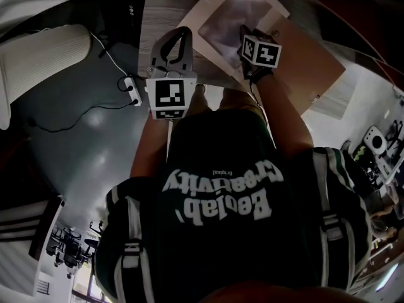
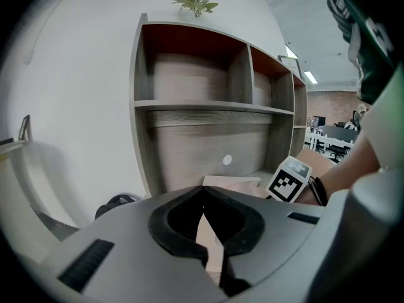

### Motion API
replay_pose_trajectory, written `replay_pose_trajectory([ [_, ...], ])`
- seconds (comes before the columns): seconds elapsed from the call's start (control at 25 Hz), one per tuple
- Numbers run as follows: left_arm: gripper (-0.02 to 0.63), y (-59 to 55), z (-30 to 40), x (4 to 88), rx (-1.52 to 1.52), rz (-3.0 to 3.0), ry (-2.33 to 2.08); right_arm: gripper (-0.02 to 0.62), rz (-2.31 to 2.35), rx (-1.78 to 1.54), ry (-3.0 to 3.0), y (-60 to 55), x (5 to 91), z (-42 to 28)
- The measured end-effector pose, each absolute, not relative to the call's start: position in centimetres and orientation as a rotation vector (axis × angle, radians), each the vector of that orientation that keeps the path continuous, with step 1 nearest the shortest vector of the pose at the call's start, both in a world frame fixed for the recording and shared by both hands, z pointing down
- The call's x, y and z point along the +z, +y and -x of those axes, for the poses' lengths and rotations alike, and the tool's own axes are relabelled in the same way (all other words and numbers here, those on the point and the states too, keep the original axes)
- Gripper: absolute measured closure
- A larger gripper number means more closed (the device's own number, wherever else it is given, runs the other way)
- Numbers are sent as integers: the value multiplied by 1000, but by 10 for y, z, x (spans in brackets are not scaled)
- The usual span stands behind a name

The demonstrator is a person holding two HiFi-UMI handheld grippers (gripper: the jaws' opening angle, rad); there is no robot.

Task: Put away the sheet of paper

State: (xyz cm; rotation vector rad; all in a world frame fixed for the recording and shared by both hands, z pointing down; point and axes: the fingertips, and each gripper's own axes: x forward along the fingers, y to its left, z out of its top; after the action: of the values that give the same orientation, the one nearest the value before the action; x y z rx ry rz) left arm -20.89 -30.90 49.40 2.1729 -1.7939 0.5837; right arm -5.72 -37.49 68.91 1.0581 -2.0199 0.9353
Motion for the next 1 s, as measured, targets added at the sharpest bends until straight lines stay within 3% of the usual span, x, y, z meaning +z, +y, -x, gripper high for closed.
replay_pose_trajectory([
  [0.92,588,-284,216,499,592,-2169,-1768,558,-1081,871,-2035,-377,682,86],
  [1.0,588,-281,218,494,580,-2176,-1769,532,-1085,844,-2045,-373,674,87],
])
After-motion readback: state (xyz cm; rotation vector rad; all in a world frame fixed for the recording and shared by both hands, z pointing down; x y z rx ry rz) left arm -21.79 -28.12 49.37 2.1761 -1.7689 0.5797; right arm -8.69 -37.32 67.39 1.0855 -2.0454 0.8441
